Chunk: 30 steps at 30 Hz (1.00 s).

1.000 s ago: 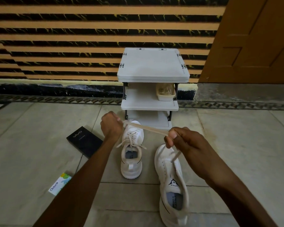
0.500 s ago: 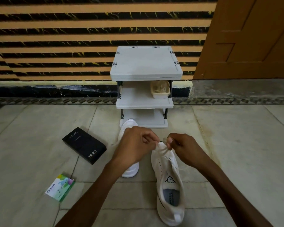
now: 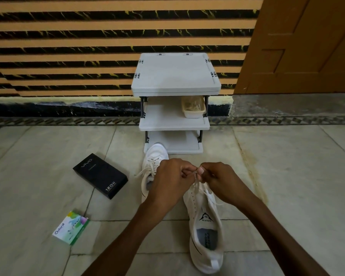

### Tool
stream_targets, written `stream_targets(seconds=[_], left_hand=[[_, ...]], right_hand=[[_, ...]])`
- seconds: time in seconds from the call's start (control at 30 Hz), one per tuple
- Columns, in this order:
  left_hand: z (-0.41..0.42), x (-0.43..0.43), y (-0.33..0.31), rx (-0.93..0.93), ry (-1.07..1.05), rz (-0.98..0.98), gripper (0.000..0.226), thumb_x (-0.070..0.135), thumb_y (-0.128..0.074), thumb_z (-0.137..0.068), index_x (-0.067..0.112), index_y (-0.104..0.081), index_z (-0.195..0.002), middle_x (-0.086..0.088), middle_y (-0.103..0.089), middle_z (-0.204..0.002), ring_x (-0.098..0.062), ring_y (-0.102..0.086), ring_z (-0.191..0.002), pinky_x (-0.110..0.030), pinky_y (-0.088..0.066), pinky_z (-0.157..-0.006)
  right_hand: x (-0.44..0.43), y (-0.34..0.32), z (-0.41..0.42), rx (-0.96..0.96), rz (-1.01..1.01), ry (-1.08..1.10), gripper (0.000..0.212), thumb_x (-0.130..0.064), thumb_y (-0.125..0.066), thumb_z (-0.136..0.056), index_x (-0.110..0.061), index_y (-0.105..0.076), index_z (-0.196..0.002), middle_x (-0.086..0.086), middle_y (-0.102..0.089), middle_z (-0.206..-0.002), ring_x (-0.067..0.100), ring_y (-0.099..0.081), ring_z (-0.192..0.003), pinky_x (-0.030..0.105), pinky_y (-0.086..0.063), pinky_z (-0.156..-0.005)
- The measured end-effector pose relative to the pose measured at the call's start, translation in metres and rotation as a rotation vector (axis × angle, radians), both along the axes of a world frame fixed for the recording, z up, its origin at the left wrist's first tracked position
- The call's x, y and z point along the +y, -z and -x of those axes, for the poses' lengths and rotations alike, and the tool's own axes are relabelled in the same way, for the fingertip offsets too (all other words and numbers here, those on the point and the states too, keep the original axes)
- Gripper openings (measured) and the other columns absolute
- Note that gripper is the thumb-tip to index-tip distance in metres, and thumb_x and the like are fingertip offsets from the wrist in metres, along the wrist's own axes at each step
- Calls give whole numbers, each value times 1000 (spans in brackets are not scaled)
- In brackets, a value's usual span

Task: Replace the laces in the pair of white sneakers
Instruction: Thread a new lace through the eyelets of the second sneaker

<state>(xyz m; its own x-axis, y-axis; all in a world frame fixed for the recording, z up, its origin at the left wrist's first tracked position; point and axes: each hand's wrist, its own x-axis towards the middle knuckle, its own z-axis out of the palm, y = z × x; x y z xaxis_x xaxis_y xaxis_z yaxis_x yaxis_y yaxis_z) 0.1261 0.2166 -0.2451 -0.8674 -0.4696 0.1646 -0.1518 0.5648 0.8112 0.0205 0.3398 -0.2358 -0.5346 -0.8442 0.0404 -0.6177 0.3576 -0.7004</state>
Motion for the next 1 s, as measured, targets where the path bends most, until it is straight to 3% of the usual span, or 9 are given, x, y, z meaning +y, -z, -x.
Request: stream_targets(seconds=[0.1,0.23,0.3,0.4,0.5,0.63,0.9,1.0], left_hand=[[5,-1,6,-29,-20,-35,13,10,-64,-91,10,-78,-92,-8,-75,-83,-20,-70,-77,-39,-56,-81],[16,-16,23,-112,-187,61,15,13,-62,-92,9,-76,-93,-4,-74,-87,-14,-67,-78,-23,-51,-83],[19,-30,31,-189,-294,24,16,13,-61,-92,7,-74,-99,-3,-70,-91,-13,-63,-87,-21,-45,-90],[19,-59,41,-236,-413,33,13,9,-64,-86,10,-77,-89,-4,-73,-90,-15,-65,-82,-13,-41,-75],[21,-85,44,-293,-488,63,15,9,-63,-84,7,-77,-89,-7,-74,-92,-21,-68,-88,-24,-50,-83],[32,-103,42,-299,-538,128,17,9,-61,-86,3,-75,-93,-12,-73,-95,-27,-68,-90,-33,-53,-83],[30,-123,48,-361,-656,121,15,7,-66,-86,1,-73,-98,-18,-71,-101,-34,-67,-96,-33,-52,-78],[30,-123,47,-360,-637,99,16,8,-65,-87,3,-74,-99,-16,-72,-100,-30,-68,-94,-29,-50,-77]], right_hand=[[-4,-1,-4,39,-42,1,40,-25,-44,-103,-31,-52,-64,-12,-52,-57,0,-49,-50,7,-37,-60],[-4,-8,-10,81,-51,60,36,-23,-44,-103,-22,-58,-70,-14,-52,-60,0,-49,-56,5,-36,-59],[0,-15,-14,48,-65,81,36,-24,-42,-103,-22,-60,-73,-12,-58,-68,2,-55,-65,4,-37,-61],[5,-31,-19,2,-70,95,39,-29,-41,-103,-28,-56,-67,-5,-65,-75,7,-60,-71,9,-38,-63],[10,-46,-26,11,-41,88,42,-27,-44,-102,-31,-52,-61,-7,-60,-66,3,-56,-64,9,-39,-59],[13,-60,-33,14,-20,93,41,-32,-43,-102,-29,-55,-62,4,-66,-70,16,-61,-65,20,-43,-60],[18,-76,-42,-14,38,76,41,-32,-44,-99,-29,-55,-60,5,-67,-71,17,-61,-69,28,-45,-68],[20,-76,-41,-13,58,67,41,-31,-44,-99,-30,-55,-59,4,-65,-68,11,-58,-64,20,-42,-62]])
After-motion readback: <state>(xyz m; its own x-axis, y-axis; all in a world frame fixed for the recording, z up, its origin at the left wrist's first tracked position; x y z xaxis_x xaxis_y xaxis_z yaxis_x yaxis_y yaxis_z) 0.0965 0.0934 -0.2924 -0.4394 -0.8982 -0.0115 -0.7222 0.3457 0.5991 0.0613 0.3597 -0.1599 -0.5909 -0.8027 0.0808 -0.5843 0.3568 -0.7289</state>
